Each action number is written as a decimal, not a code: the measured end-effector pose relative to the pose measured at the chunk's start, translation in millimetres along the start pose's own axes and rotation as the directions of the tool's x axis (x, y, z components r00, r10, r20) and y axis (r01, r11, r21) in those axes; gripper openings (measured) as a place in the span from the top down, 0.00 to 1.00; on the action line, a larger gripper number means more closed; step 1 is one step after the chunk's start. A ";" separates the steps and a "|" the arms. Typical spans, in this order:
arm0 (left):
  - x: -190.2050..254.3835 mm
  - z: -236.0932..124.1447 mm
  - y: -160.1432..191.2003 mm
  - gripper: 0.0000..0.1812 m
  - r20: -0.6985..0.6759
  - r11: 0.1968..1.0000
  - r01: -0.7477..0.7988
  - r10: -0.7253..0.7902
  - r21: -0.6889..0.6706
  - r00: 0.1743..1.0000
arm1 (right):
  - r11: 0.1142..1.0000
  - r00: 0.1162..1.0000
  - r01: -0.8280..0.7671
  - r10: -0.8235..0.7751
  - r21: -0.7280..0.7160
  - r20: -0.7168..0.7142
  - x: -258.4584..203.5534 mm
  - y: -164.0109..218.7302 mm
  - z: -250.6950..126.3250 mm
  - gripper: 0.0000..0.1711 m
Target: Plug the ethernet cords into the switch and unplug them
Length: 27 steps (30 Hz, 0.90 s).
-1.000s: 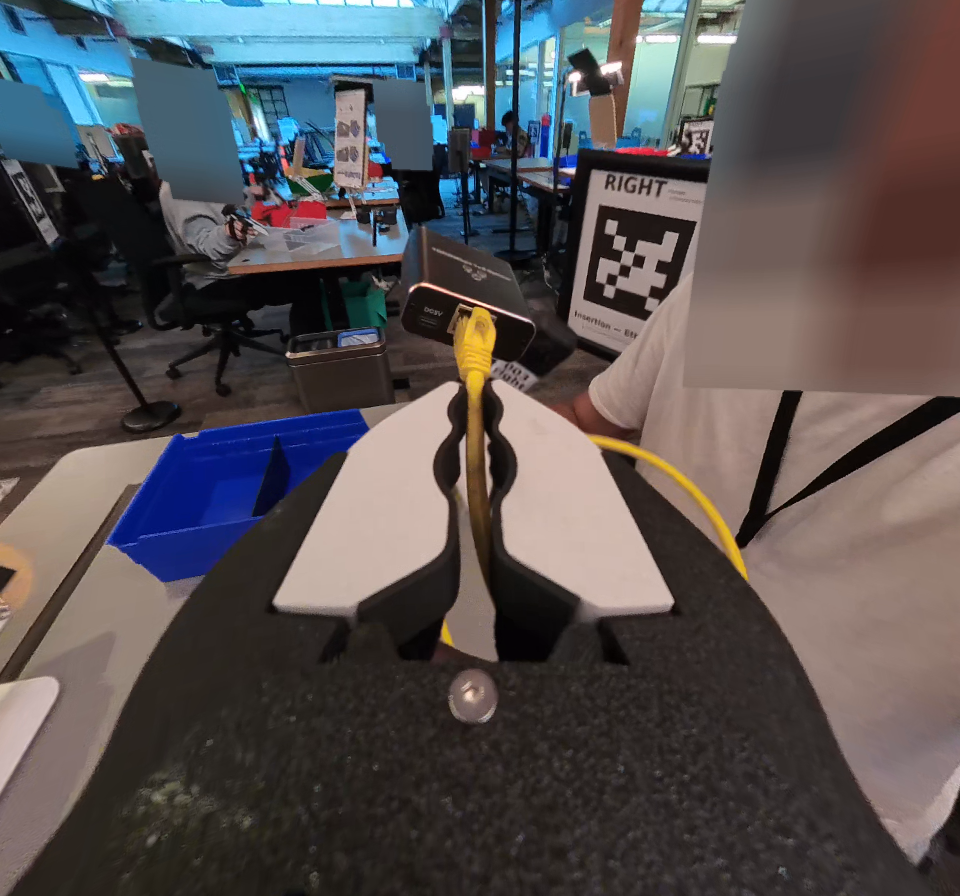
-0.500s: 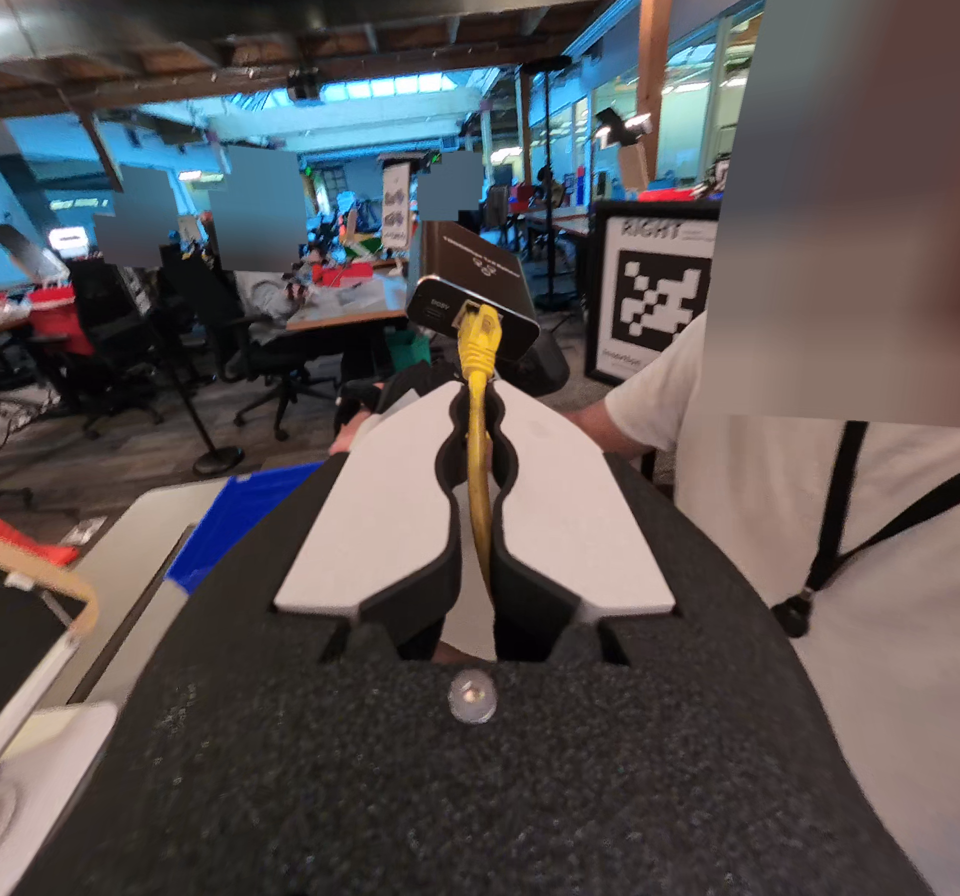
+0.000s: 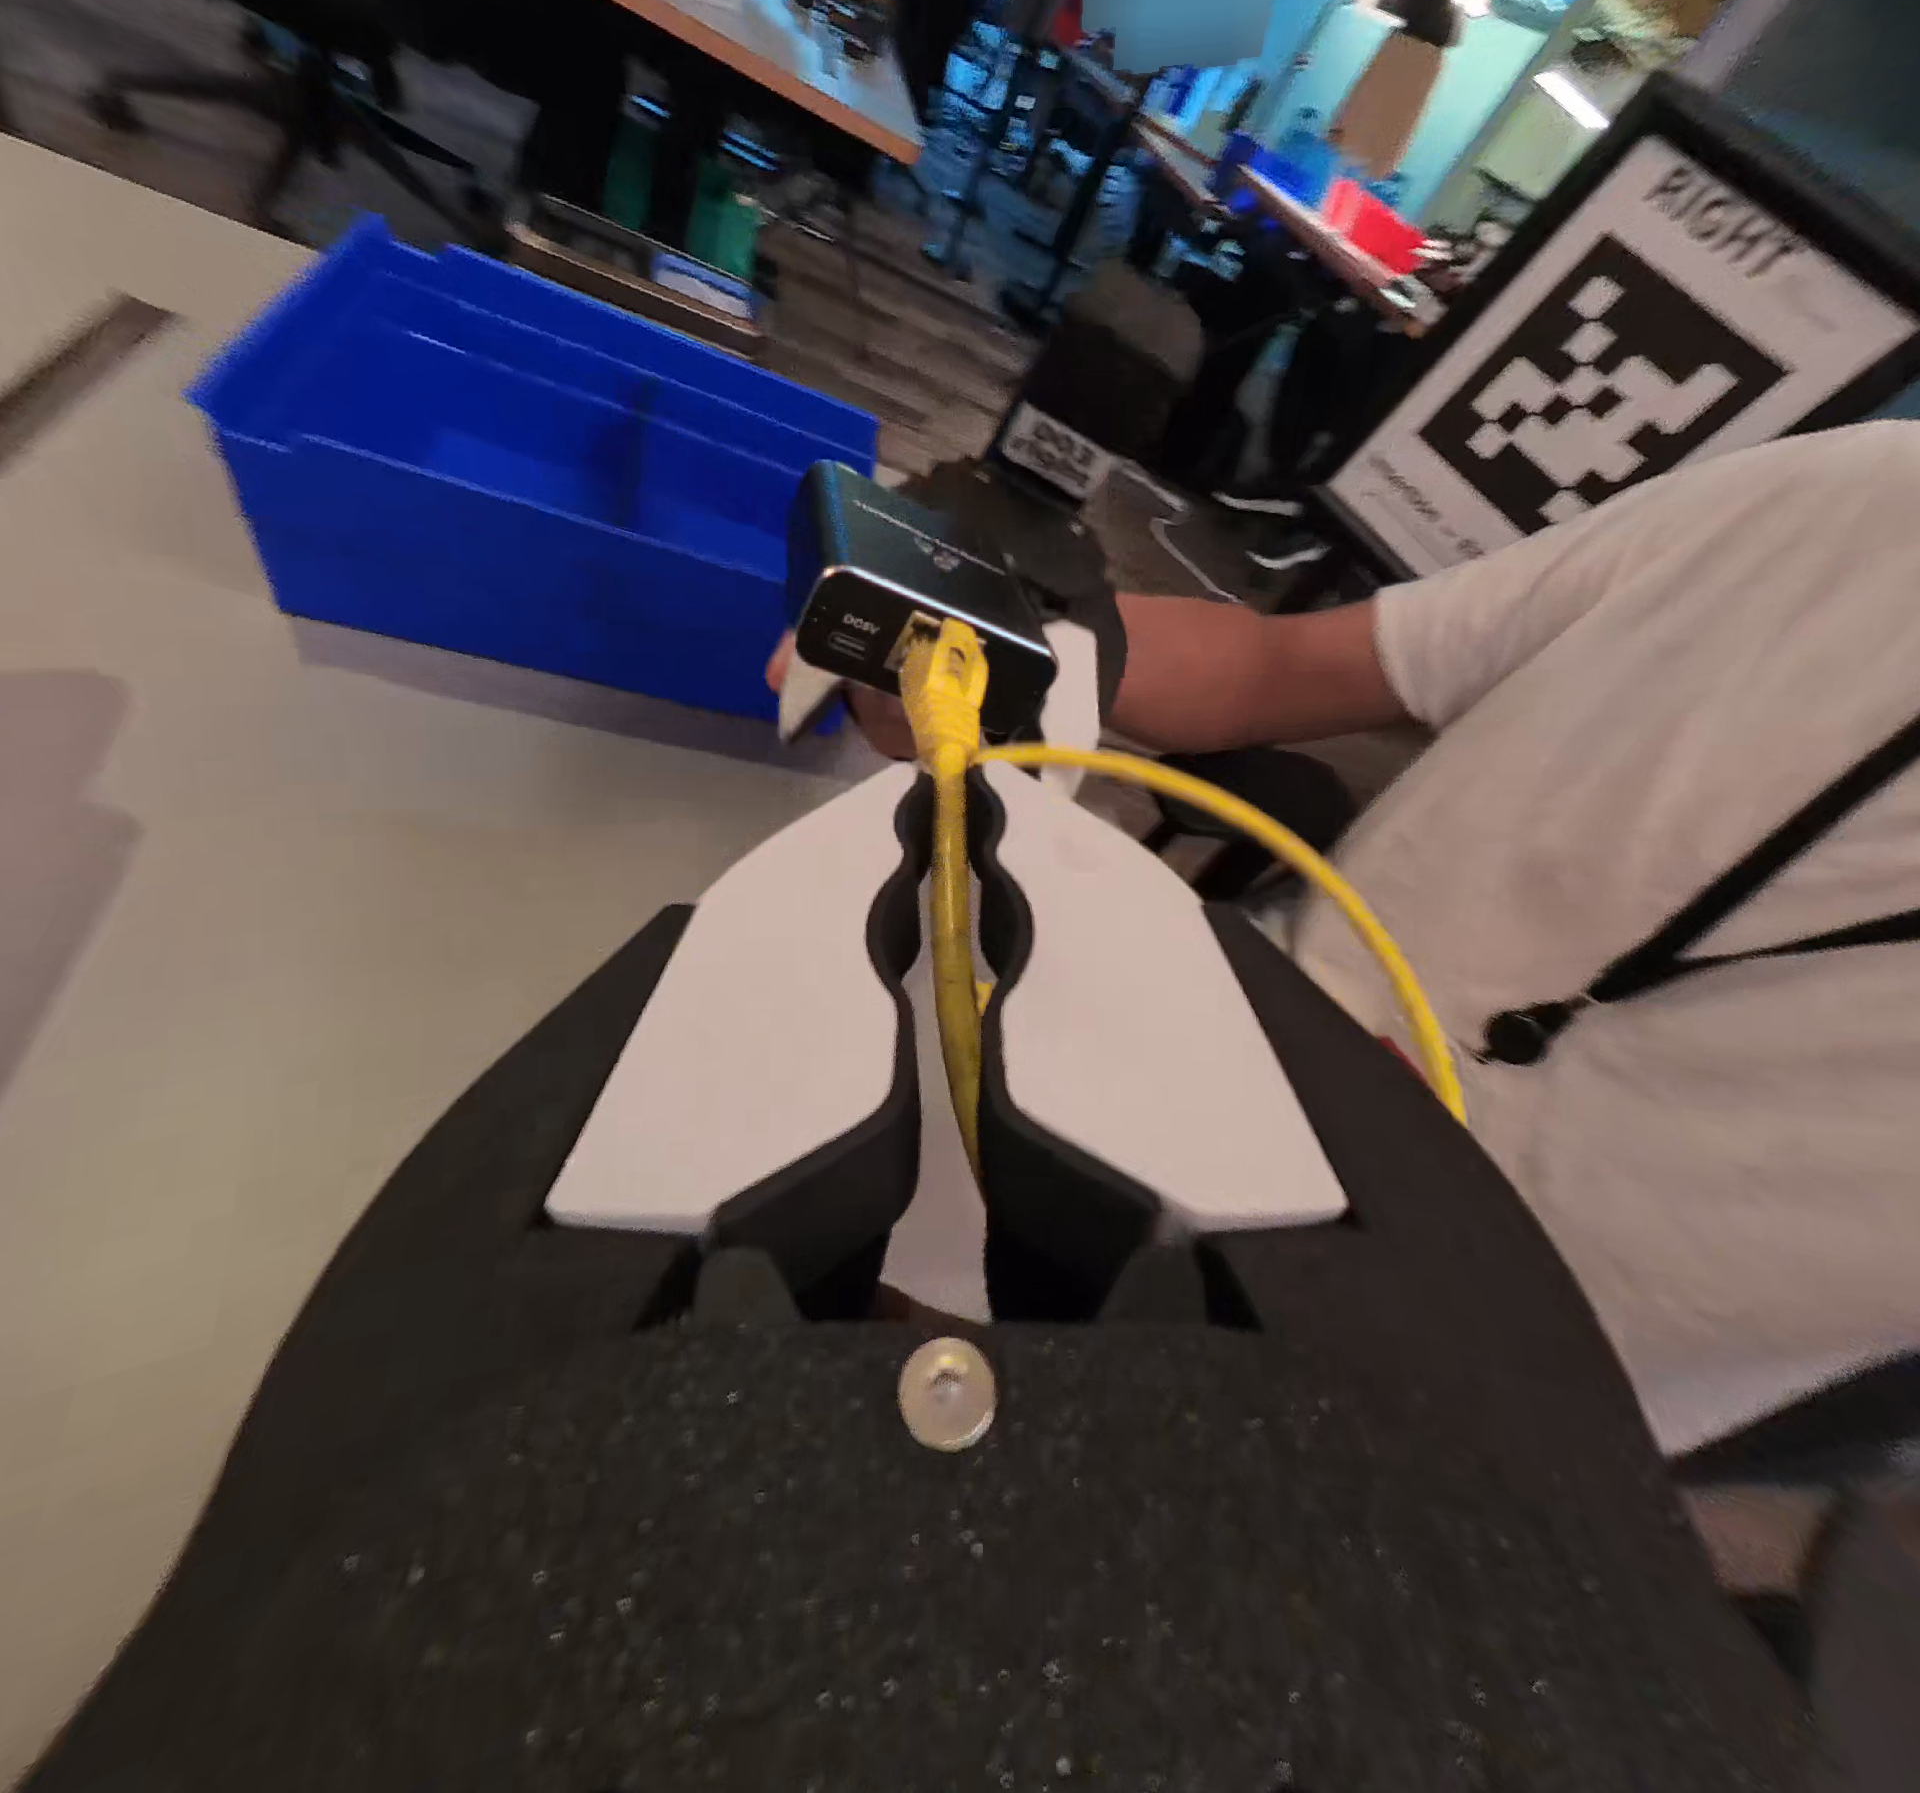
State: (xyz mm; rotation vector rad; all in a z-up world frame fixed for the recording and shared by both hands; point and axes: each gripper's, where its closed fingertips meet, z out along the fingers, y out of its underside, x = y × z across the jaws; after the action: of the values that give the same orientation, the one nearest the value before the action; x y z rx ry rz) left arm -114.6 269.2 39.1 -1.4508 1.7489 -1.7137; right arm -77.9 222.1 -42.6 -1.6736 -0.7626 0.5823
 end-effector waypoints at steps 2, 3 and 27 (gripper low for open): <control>-6.4 6.6 -1.6 0.97 -0.081 0.999 0.014 -0.017 -0.033 0.997 | 0.984 0.997 -0.083 0.082 0.155 0.014 9.1 -21.0 -12.4 0.53; -8.9 10.0 -1.1 0.97 -0.114 0.998 0.016 -0.023 -0.058 0.993 | 0.975 0.994 -0.105 0.105 0.197 0.007 15.4 -26.7 -15.5 0.51; -9.0 14.5 10.7 0.97 -0.361 0.999 0.009 -0.027 -0.052 0.932 | 0.948 0.977 0.105 -0.042 0.302 -0.210 17.9 -60.8 -4.4 0.58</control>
State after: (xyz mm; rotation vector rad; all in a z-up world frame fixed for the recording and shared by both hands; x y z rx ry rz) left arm -104.0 265.5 22.4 -1.2301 1.9739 -2.0673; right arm -73.8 241.0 17.9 -1.3805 -0.5514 0.4458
